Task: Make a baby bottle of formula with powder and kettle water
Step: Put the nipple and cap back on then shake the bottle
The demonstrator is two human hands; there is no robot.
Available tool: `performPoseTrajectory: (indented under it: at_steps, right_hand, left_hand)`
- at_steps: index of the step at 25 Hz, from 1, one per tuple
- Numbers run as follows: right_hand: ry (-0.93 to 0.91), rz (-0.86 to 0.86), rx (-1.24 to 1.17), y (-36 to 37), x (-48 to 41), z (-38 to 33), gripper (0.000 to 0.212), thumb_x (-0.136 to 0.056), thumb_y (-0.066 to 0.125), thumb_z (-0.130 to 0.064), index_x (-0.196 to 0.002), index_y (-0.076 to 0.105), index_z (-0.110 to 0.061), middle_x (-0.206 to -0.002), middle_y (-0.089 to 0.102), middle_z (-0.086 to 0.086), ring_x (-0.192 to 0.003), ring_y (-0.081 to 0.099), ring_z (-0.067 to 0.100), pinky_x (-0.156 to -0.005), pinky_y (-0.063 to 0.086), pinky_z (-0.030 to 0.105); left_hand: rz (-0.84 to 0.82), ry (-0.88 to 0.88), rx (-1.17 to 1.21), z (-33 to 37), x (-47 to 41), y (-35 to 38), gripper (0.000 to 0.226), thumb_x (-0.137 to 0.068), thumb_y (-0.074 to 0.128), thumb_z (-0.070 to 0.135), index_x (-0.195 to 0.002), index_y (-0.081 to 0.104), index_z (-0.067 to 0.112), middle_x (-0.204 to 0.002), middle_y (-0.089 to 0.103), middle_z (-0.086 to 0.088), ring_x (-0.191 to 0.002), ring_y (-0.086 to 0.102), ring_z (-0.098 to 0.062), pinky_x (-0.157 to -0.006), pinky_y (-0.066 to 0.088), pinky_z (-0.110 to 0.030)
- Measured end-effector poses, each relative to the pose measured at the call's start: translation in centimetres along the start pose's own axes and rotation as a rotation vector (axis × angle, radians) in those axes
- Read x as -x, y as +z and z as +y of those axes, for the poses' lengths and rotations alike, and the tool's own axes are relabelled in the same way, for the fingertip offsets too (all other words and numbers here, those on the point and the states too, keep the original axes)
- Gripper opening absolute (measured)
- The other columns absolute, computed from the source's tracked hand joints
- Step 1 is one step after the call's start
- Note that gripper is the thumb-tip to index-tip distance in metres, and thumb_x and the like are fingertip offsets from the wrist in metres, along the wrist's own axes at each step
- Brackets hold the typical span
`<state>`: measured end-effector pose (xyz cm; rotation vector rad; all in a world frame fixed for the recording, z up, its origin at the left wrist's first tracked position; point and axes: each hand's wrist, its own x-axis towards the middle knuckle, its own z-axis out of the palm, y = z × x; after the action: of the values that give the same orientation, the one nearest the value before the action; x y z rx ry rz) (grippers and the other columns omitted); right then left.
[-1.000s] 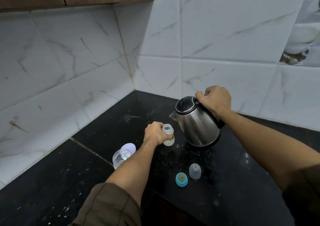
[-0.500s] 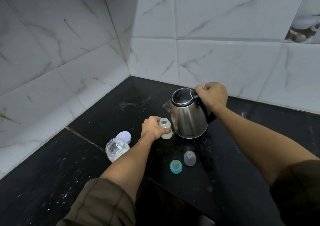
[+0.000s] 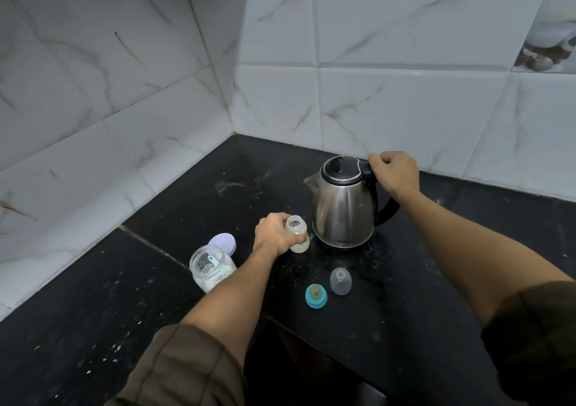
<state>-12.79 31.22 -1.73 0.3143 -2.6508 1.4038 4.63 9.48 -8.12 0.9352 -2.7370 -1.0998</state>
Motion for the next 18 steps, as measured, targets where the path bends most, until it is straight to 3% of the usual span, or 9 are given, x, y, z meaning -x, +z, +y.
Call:
performPoseTrajectory:
  at_steps: [4, 7, 10, 11, 13, 16, 18]
  right_hand:
    - [-0.013, -0.059, 0.175, -0.3, 0.1, -0.4, 0.039, -0.092, 0.050, -0.038, -0.061, 0.048, -0.015, -0.063, 0.053, 0.004, -0.071, 0.053, 0.031, -0.058, 0.037, 0.034]
    - [-0.317, 0.129, 0.305, 0.9, 1.0, -1.9, 0.027, -0.091, 0.057, -0.032, -0.092, 0.069, -0.009, -0.098, 0.064, 0.013, -0.094, 0.059, 0.035, -0.074, 0.047, 0.039]
    - [-0.639, 0.164, 0.326, 2.4, 3.2, -5.5, 0.026, -0.085, 0.060, -0.030, -0.096, 0.071, -0.009, -0.097, 0.064, 0.011, -0.090, 0.059, 0.032, -0.073, 0.049, 0.040]
    - [-0.696, 0.085, 0.315, 2.8, 4.2, -6.7, 0.023, -0.083, 0.060, -0.031, -0.091, 0.071, -0.013, -0.093, 0.064, 0.006, -0.088, 0.060, 0.030, -0.072, 0.050, 0.038]
    - [-0.753, -0.244, 0.408, 3.7, 6.5, -8.5, 0.015, -0.080, 0.060, -0.034, -0.084, 0.069, -0.024, -0.084, 0.064, -0.006, -0.084, 0.064, 0.024, -0.071, 0.054, 0.036]
    - [-0.795, -0.803, 0.764, 5.6, 10.0, -9.1, 0.012, -0.077, 0.065, -0.034, -0.083, 0.072, -0.027, -0.078, 0.070, -0.010, -0.080, 0.067, 0.018, -0.072, 0.058, 0.035]
    - [-0.780, -1.029, 0.928, 6.8, 12.0, -8.6, 0.013, -0.080, 0.072, -0.035, -0.091, 0.073, -0.029, -0.078, 0.067, -0.012, -0.080, 0.065, 0.015, -0.071, 0.056, 0.034]
  left_hand:
    - [-0.010, -0.013, 0.016, -0.2, 0.3, 0.4, 0.046, -0.069, 0.095, 0.034, -0.109, 0.075, 0.027, -0.103, 0.078, 0.006, -0.102, 0.070, -0.014, -0.094, 0.055, -0.034]
    - [-0.021, -0.042, 0.035, -0.2, 0.6, 0.5, 0.049, -0.072, 0.093, 0.033, -0.116, 0.073, 0.024, -0.110, 0.077, 0.002, -0.108, 0.069, -0.018, -0.098, 0.054, -0.038]
    - [-0.026, -0.021, -0.031, 0.2, 1.1, 0.1, 0.041, -0.074, 0.090, 0.033, -0.111, 0.074, 0.024, -0.107, 0.076, 0.000, -0.106, 0.069, -0.020, -0.094, 0.055, -0.038]
    - [-0.027, -0.017, -0.056, 0.2, 1.3, -0.1, 0.041, -0.074, 0.090, 0.033, -0.111, 0.075, 0.024, -0.106, 0.076, -0.001, -0.105, 0.069, -0.020, -0.092, 0.055, -0.037]
    - [-0.029, -0.028, -0.088, -0.1, 1.6, -0.5, 0.043, -0.072, 0.091, 0.033, -0.111, 0.075, 0.024, -0.105, 0.075, -0.001, -0.103, 0.068, -0.020, -0.087, 0.055, -0.035]
    - [-0.012, -0.047, -0.097, -1.3, 2.1, -1.3, 0.040, -0.068, 0.091, 0.033, -0.104, 0.076, 0.025, -0.101, 0.074, -0.001, -0.100, 0.068, -0.022, -0.082, 0.056, -0.036]
    - [-0.003, -0.047, -0.086, -2.1, 2.4, -1.7, 0.037, -0.069, 0.088, 0.032, -0.104, 0.076, 0.025, -0.100, 0.073, -0.001, -0.099, 0.067, -0.022, -0.081, 0.056, -0.036]
